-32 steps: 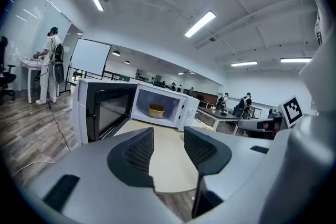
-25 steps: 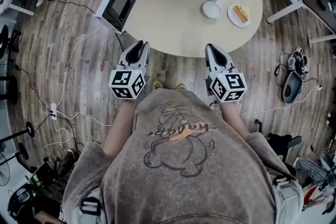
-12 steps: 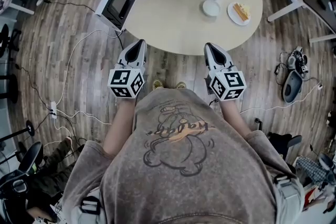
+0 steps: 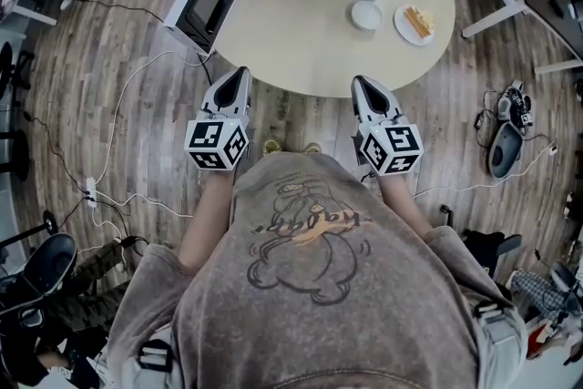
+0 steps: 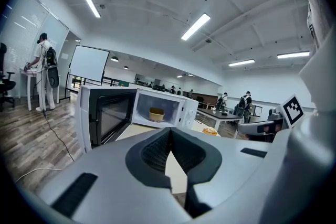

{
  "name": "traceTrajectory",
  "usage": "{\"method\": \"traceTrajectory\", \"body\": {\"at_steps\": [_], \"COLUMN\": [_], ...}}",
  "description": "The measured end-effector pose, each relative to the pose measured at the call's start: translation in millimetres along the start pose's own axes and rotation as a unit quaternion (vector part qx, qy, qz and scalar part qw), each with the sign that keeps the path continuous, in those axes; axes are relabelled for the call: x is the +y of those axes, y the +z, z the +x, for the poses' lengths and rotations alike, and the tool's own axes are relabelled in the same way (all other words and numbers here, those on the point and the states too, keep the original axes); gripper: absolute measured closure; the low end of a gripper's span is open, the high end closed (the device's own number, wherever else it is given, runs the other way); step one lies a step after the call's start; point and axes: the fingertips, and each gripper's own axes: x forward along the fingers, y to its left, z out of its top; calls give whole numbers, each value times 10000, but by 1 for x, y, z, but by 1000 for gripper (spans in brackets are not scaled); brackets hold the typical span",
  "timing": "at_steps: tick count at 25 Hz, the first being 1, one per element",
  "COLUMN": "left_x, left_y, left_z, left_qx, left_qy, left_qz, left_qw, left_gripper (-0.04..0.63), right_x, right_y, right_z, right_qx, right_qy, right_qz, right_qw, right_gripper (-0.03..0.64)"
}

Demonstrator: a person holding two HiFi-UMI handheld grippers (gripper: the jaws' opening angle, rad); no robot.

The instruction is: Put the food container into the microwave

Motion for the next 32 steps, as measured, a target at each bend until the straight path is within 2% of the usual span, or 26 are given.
{"method": "traceTrajectory", "body": {"at_steps": [12,32], "left_x": [3,19], "left_y": [3,7], "left_z": [4,18], "left_qx": [-60,-184], "left_qy": [-94,-37], "left_qz": [-131,-287], "left_qw": [9999,9994], "left_gripper": [566,566], "right_x": [1,-2], "right_y": [2,10], "right_z": [8,27], "right_qx": [-17,-92], "right_qy": [-135,-201], "right_qz": [-148,-195], "right_qw": [9998,9996], "right_gripper": [614,614]}}
